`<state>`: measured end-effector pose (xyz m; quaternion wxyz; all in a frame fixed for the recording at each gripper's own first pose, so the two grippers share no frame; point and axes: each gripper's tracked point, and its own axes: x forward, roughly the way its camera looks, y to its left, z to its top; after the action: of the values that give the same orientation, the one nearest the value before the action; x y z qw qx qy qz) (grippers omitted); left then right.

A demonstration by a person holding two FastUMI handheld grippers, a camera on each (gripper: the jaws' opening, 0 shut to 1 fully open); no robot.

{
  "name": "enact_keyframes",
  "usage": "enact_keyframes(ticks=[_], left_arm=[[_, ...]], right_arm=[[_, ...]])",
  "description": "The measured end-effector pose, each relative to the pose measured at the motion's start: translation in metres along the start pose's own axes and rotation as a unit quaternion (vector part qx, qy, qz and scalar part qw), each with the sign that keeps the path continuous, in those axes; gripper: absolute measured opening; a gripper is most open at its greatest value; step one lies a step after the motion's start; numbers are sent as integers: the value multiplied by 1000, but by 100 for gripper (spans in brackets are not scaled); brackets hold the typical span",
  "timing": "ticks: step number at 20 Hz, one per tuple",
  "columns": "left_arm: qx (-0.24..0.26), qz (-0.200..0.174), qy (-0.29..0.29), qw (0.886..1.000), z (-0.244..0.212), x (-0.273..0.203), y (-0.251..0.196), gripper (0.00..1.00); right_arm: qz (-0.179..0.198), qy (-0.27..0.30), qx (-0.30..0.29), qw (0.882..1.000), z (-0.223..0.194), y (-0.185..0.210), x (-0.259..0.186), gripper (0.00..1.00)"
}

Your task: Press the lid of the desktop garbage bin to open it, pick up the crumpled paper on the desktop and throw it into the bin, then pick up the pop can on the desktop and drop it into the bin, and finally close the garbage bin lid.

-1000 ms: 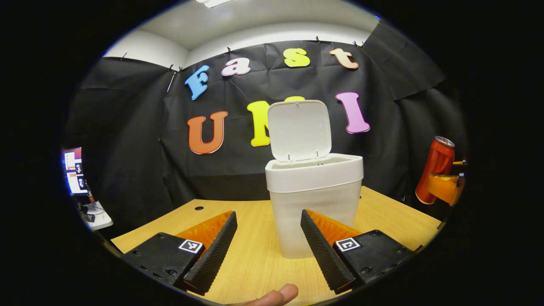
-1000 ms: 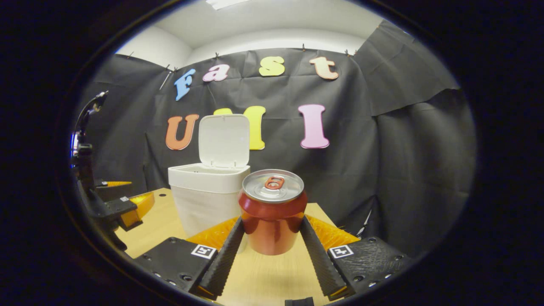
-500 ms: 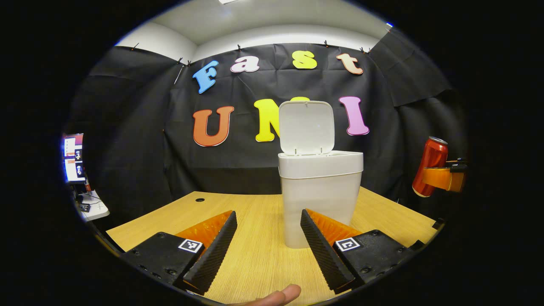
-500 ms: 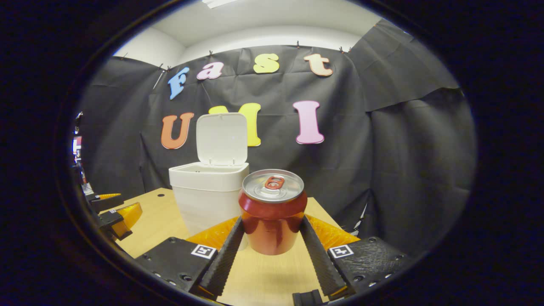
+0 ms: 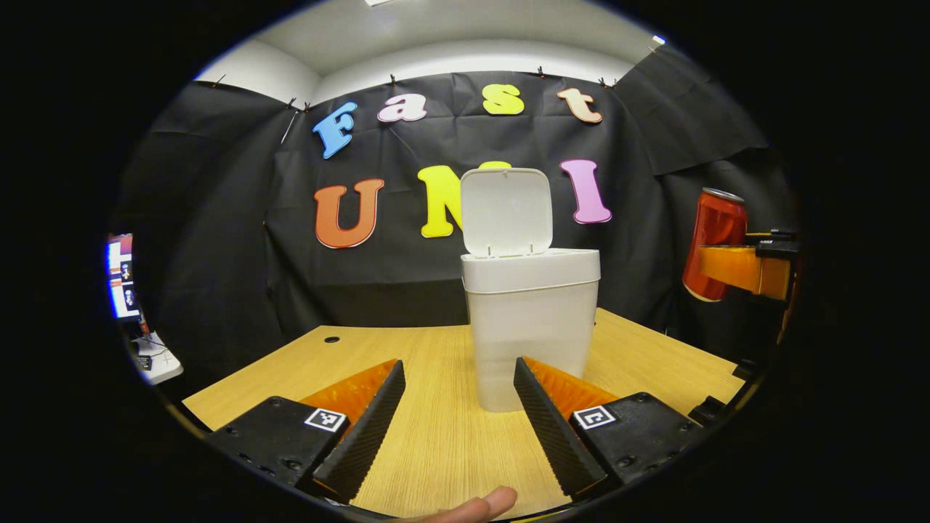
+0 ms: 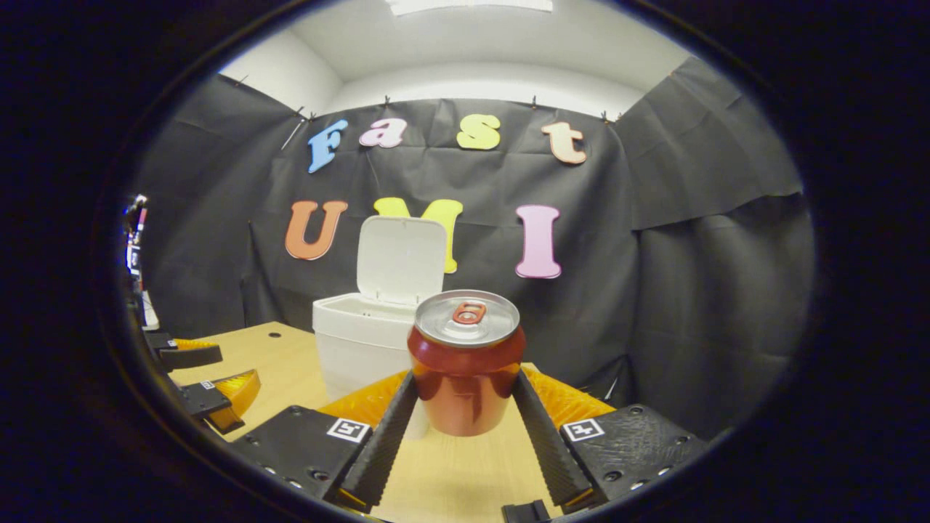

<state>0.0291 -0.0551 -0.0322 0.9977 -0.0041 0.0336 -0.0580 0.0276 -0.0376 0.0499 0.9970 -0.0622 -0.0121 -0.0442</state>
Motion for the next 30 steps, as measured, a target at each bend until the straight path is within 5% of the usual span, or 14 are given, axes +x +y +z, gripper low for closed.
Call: enact_keyframes(ticks=[9,14,21,30], left_arm=[[-2,26,15,1000,-7,0,33,98],[-22,26,19,999,-4,-3,42,98],[-42,20,10,999,7,-9,52,98],[-41,17,13,999,8,-5,52,98]], right_arm=[[54,14,-16,998,56,59,10,81],[47,17,-17,999,101,73,34,81],[39,-6,-5,999,164,95,102,81],[36,1,17,999,164,111,199,81]])
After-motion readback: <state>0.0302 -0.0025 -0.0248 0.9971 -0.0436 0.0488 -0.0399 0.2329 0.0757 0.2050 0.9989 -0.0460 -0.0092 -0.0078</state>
